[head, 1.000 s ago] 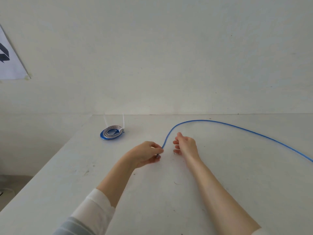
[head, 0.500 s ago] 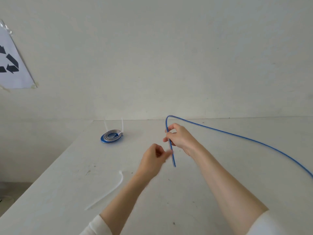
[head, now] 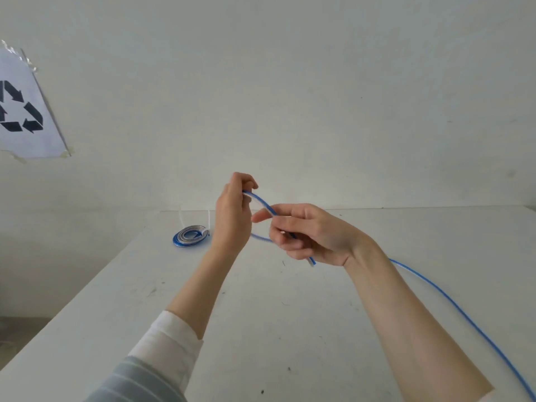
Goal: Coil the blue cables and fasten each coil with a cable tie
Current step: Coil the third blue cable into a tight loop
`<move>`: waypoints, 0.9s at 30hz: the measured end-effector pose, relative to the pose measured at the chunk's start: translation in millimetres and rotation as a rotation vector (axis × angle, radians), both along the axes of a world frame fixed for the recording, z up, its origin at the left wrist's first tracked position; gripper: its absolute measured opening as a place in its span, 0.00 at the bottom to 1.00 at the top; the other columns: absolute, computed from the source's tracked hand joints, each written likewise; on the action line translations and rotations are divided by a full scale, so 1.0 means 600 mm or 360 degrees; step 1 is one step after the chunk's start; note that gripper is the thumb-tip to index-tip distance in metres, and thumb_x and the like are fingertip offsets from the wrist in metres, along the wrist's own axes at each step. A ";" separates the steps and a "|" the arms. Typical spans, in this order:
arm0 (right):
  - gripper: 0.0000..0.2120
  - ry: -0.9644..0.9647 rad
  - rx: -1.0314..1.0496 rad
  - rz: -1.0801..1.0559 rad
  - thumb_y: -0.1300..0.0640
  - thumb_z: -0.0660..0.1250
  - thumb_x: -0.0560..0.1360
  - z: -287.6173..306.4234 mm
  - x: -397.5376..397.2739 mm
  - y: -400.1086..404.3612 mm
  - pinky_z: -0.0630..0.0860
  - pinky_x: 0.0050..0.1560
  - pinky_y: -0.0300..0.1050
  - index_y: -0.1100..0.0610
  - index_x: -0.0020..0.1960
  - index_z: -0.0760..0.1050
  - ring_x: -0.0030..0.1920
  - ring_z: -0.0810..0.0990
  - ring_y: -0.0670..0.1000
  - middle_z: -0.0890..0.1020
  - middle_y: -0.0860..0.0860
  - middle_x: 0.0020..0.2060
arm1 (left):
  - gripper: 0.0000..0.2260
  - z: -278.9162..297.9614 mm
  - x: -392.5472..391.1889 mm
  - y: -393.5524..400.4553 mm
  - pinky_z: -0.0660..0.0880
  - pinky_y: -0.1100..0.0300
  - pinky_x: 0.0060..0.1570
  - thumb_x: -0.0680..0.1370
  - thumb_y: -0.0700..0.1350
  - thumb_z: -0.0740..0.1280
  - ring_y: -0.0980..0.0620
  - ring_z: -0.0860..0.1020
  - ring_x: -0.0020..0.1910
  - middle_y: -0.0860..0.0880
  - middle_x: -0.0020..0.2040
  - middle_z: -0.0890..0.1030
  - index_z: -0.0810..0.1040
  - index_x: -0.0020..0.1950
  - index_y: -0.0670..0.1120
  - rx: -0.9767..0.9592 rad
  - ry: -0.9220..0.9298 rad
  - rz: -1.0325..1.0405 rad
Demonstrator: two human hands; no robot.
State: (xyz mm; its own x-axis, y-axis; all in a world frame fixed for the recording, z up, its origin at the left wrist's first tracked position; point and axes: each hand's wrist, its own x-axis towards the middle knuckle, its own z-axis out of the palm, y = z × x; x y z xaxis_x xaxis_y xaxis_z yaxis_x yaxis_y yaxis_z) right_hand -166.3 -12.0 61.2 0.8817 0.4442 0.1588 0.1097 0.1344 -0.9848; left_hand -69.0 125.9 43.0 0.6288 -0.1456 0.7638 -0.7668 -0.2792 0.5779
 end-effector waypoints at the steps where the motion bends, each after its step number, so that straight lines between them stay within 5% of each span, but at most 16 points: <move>1: 0.12 0.0005 -0.0014 0.0005 0.54 0.58 0.79 0.001 -0.005 -0.005 0.61 0.21 0.32 0.54 0.59 0.75 0.25 0.59 0.44 0.68 0.47 0.28 | 0.17 0.008 -0.001 -0.002 0.65 0.73 0.33 0.71 0.28 0.52 0.64 0.70 0.33 0.60 0.39 0.70 0.67 0.51 0.47 0.0025 0.0022 -0.0017; 5: 0.15 -0.0028 0.0289 -0.0018 0.46 0.59 0.76 0.014 -0.014 -0.021 0.58 0.21 0.31 0.52 0.56 0.76 0.24 0.59 0.42 0.62 0.44 0.27 | 0.09 0.012 -0.012 -0.009 0.65 0.71 0.35 0.78 0.37 0.56 0.62 0.68 0.35 0.56 0.40 0.66 0.58 0.52 0.48 0.0282 -0.0149 -0.0263; 8: 0.14 -0.0189 0.0767 -0.0019 0.55 0.60 0.75 0.036 -0.011 -0.018 0.65 0.26 0.33 0.59 0.56 0.77 0.28 0.65 0.43 0.68 0.45 0.29 | 0.04 -0.009 -0.025 -0.029 0.65 0.74 0.40 0.79 0.40 0.55 0.61 0.67 0.37 0.51 0.44 0.70 0.67 0.52 0.43 0.0181 -0.0160 -0.0298; 11: 0.12 -0.0445 0.0883 -0.0293 0.59 0.56 0.79 0.056 0.003 -0.003 0.66 0.30 0.33 0.61 0.54 0.76 0.30 0.68 0.43 0.76 0.47 0.33 | 0.10 -0.027 -0.048 -0.056 0.66 0.73 0.37 0.79 0.41 0.54 0.62 0.70 0.33 0.56 0.40 0.69 0.74 0.52 0.42 -0.0034 -0.0028 -0.0279; 15: 0.12 -0.0776 0.0653 -0.0860 0.59 0.54 0.81 0.062 0.022 0.005 0.68 0.34 0.34 0.59 0.53 0.76 0.31 0.69 0.45 0.82 0.48 0.36 | 0.10 -0.037 -0.074 -0.081 0.67 0.60 0.38 0.81 0.39 0.56 0.58 0.70 0.32 0.55 0.40 0.72 0.76 0.54 0.43 -0.0092 0.0232 -0.0431; 19: 0.09 -0.0909 0.0434 -0.1085 0.57 0.58 0.79 0.048 0.029 -0.007 0.75 0.46 0.38 0.56 0.51 0.77 0.41 0.80 0.48 0.84 0.50 0.40 | 0.11 -0.030 -0.088 -0.087 0.66 0.68 0.37 0.81 0.41 0.56 0.62 0.71 0.33 0.57 0.37 0.73 0.77 0.54 0.44 -0.0011 0.0249 -0.0425; 27: 0.09 -0.0932 -0.0028 -0.1126 0.60 0.59 0.78 0.032 0.028 -0.023 0.81 0.46 0.46 0.52 0.47 0.78 0.42 0.83 0.50 0.85 0.48 0.38 | 0.11 -0.037 -0.085 -0.077 0.64 0.71 0.28 0.81 0.42 0.55 0.60 0.67 0.26 0.57 0.31 0.72 0.77 0.54 0.45 0.0114 0.0335 -0.0418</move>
State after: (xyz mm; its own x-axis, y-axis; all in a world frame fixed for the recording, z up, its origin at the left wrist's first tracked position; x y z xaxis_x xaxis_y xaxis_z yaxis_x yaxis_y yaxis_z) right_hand -149.2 -25.8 80.2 0.7296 -0.1620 0.6644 0.6429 -0.1687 -0.7471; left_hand -120.2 79.5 20.6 0.7052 -0.3720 0.6035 -0.6840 -0.1333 0.7172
